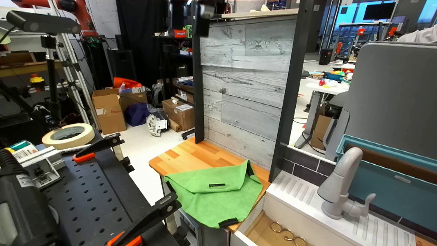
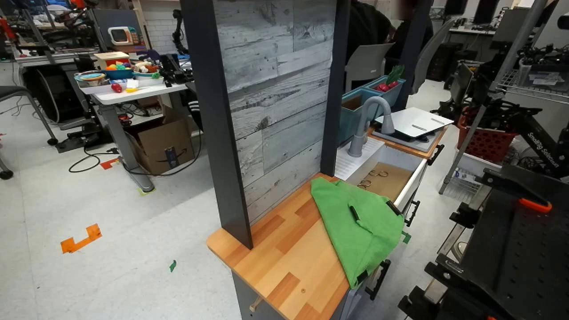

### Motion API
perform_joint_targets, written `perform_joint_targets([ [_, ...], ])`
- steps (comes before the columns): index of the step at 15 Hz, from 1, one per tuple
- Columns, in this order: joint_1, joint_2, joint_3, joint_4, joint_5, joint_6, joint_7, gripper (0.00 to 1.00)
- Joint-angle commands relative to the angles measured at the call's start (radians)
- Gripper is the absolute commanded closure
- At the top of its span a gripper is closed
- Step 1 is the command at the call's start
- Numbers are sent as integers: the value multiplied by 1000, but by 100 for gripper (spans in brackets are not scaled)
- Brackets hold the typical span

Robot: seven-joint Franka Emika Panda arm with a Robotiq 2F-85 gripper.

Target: Push the towel to the left

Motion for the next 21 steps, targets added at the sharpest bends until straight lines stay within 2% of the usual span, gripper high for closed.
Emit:
perform_joint_targets([
  [1, -15, 175, 30, 20, 8, 192, 34, 0],
  [6, -11, 417, 53, 34, -2, 375, 42, 0],
  [13, 12, 726, 27, 128, -41, 573, 123, 0],
  [18, 14, 934, 10, 281, -38, 622, 168, 0],
  [20, -11, 998, 32, 346, -36, 666, 129, 0],
  [21, -3, 933, 27, 272, -32, 637, 139, 0],
])
